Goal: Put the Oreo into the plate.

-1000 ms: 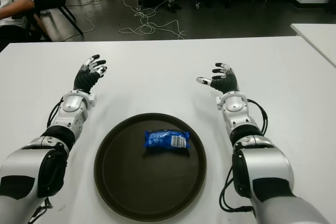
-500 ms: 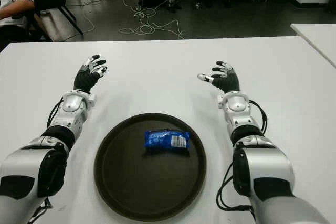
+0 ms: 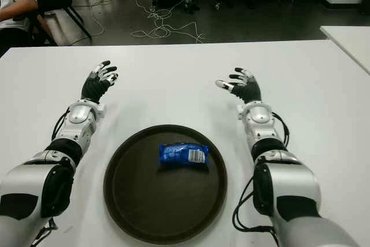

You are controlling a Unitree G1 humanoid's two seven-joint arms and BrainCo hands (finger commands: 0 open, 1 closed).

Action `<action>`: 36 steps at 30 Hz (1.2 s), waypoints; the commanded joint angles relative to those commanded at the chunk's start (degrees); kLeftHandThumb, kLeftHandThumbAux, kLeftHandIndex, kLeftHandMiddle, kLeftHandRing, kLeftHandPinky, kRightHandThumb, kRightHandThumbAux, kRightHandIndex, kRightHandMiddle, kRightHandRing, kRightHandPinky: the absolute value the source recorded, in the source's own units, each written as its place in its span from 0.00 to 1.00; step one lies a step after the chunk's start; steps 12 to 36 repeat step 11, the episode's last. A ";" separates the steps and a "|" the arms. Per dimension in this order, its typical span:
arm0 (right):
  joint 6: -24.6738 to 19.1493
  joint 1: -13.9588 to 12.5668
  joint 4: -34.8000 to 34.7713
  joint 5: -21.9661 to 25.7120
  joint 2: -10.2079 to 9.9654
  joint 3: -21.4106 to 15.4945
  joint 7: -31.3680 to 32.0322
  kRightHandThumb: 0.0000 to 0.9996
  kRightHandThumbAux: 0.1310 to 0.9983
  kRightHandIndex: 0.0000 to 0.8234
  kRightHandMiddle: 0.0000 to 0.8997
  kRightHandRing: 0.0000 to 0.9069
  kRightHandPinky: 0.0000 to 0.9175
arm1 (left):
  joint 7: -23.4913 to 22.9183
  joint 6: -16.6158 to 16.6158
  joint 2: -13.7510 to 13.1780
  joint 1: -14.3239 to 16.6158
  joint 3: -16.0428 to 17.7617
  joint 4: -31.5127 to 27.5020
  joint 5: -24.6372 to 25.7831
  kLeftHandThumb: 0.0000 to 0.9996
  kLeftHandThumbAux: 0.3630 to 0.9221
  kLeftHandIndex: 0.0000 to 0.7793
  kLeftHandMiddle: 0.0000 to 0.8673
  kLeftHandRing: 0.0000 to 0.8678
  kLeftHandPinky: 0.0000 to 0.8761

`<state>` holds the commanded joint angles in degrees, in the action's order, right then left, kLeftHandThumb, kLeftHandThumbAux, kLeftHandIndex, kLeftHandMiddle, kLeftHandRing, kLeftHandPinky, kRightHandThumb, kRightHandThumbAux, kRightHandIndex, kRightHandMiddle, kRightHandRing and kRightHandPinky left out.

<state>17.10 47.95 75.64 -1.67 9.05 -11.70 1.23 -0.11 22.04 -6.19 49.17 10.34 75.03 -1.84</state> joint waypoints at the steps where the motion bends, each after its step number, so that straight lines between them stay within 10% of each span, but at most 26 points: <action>1: 0.04 -0.01 -0.01 -0.01 -0.05 0.03 0.08 0.00 0.78 0.22 0.30 0.33 0.39 | 0.01 0.04 0.00 -0.02 0.01 -0.01 0.01 0.12 0.54 0.15 0.23 0.20 0.16; 36: 1.13 -0.32 -0.22 -0.23 -0.64 0.45 0.62 0.00 0.78 0.24 0.32 0.35 0.41 | -0.21 0.17 0.00 -0.13 0.12 -0.08 0.20 0.13 0.57 0.15 0.23 0.20 0.16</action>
